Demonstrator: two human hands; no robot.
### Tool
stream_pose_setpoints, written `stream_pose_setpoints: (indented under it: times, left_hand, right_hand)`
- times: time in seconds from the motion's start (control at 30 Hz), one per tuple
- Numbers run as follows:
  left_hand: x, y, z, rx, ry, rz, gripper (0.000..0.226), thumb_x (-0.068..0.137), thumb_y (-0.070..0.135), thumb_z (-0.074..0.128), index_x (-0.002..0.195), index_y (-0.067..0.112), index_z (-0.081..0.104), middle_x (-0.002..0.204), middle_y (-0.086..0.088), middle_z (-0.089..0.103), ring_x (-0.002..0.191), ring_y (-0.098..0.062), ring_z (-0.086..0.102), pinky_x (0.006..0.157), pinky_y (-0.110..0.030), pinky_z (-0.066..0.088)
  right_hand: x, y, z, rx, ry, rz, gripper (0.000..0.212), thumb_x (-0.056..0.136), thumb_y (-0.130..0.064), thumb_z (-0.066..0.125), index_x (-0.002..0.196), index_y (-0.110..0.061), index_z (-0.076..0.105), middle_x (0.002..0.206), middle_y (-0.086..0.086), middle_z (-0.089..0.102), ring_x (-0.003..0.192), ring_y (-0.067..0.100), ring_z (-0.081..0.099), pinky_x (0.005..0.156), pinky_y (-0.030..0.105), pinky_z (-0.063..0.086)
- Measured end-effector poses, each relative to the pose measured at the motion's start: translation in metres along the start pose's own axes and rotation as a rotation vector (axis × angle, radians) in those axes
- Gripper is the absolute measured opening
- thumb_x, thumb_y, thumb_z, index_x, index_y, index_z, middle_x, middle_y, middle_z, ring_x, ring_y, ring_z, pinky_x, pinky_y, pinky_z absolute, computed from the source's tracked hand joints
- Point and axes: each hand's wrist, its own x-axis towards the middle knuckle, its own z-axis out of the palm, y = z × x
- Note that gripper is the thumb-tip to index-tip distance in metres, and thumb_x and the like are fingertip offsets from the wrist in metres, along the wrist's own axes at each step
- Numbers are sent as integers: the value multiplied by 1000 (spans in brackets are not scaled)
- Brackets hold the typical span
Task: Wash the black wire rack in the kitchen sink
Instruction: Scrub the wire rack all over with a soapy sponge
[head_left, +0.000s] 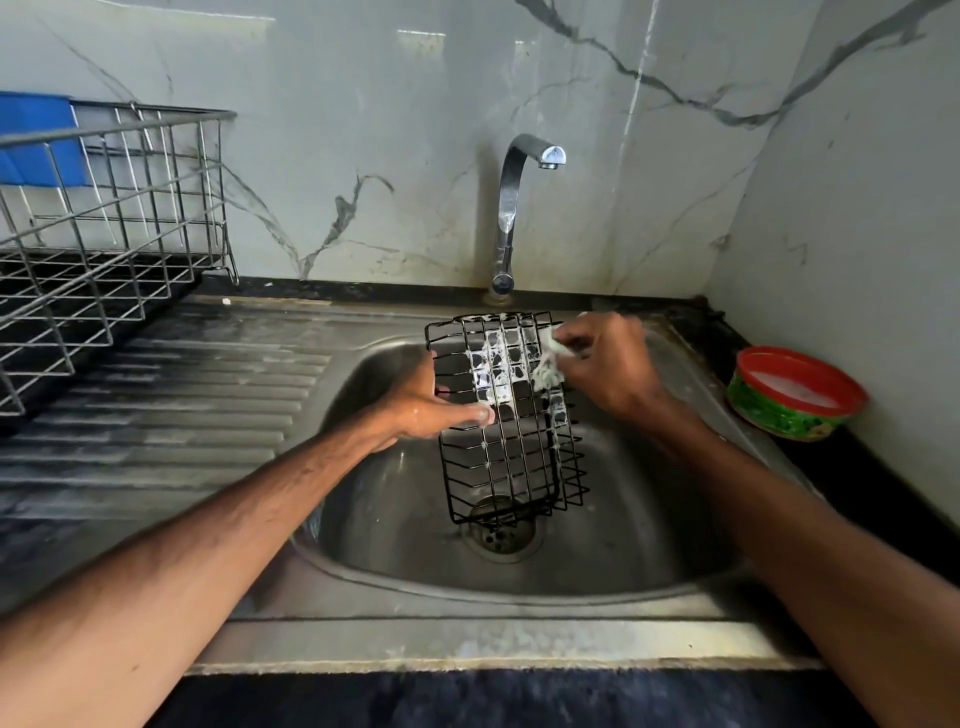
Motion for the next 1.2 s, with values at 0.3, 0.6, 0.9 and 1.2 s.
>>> stream_pose_setpoints:
  times: [0.3, 0.6, 0.9, 1.2]
  left_hand:
    - [-3, -4, 0, -70, -73, -23, 156, 38, 71, 91, 163, 30, 7, 157, -13, 37, 123, -27, 61, 84, -37, 64]
    - [-2, -4, -1, -181, -147, -23, 156, 37, 65, 97, 161, 38, 6, 160, -13, 36, 129, -25, 59, 86, -38, 63]
    - [-7, 7, 5, -324, -198, -68, 139, 62, 76, 78, 158, -2, 15, 131, -10, 53, 114, -26, 63, 83, -34, 63]
    - [-6, 3, 3, -263, -68, -124, 47, 96, 61, 58, 91, 15, 47, 75, 10, 23, 72, -18, 46, 90, -43, 62]
  right_hand:
    - [-23, -13, 22, 7, -402, -183, 27, 74, -1, 84, 98, -12, 78, 100, 1, 75, 79, -4, 65, 68, 8, 52]
    - [-15, -10, 14, 51, -280, -30, 20, 80, -5, 80, 97, -14, 77, 97, 2, 75, 74, -1, 68, 65, 17, 58]
    - [-18, -15, 29, -72, -92, 62, 18, 88, -5, 72, 104, -14, 74, 94, -2, 72, 69, -4, 60, 54, 8, 47]
    - [-33, -40, 40, -107, -351, -88, 32, 72, 7, 79, 96, -14, 78, 105, 3, 74, 85, 7, 63, 61, 3, 40]
